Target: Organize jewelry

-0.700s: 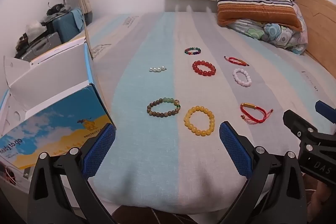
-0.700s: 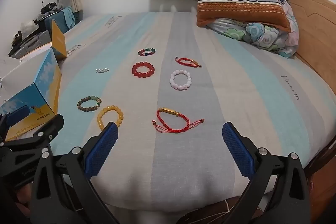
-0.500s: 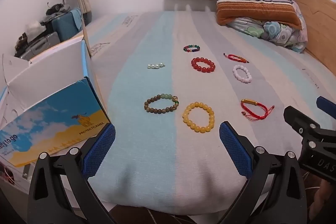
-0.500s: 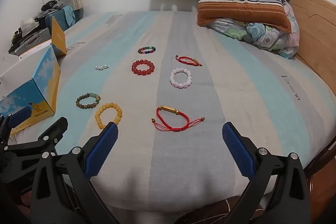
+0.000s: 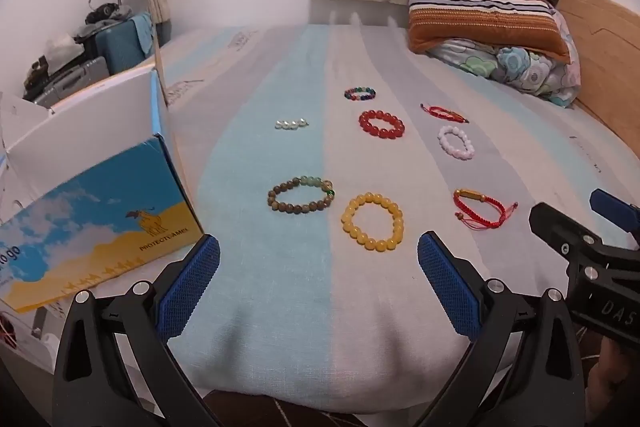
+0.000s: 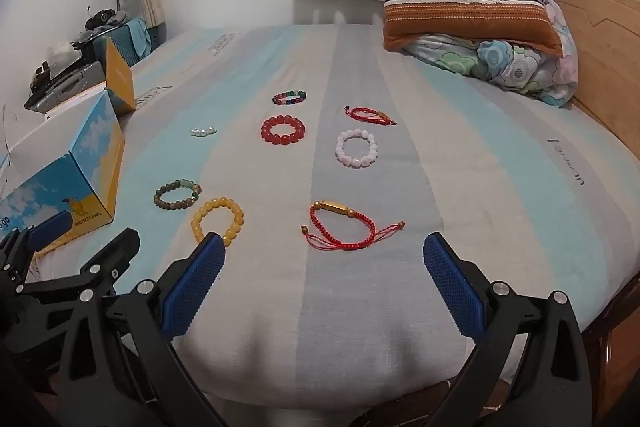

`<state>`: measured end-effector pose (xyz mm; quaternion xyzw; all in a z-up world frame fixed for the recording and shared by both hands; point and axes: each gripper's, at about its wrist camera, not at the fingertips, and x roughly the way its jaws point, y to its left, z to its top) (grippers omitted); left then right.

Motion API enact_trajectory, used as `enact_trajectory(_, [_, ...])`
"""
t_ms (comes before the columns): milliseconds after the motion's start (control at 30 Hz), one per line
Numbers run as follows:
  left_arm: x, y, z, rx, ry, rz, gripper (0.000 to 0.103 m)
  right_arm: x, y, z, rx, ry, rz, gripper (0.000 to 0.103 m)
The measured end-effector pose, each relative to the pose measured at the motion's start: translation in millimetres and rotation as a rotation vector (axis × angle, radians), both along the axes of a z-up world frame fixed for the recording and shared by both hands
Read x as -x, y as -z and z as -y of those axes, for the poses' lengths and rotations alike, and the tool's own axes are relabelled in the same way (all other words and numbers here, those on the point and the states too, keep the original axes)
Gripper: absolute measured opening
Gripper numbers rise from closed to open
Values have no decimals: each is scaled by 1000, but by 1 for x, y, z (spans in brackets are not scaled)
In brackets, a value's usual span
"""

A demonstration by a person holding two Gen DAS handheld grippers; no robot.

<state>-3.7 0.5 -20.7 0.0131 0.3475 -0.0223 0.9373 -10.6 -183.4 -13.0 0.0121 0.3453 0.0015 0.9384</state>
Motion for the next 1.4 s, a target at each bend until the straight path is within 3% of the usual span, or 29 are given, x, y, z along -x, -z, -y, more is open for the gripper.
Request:
enact_trajectory(300, [2, 5, 3, -25, 2, -4, 97, 0, 1, 2, 6, 10, 3, 96])
enact_trajectory(1400, [4, 0, -2, 4, -4, -24, 97, 4, 7, 12, -7, 13, -10, 96])
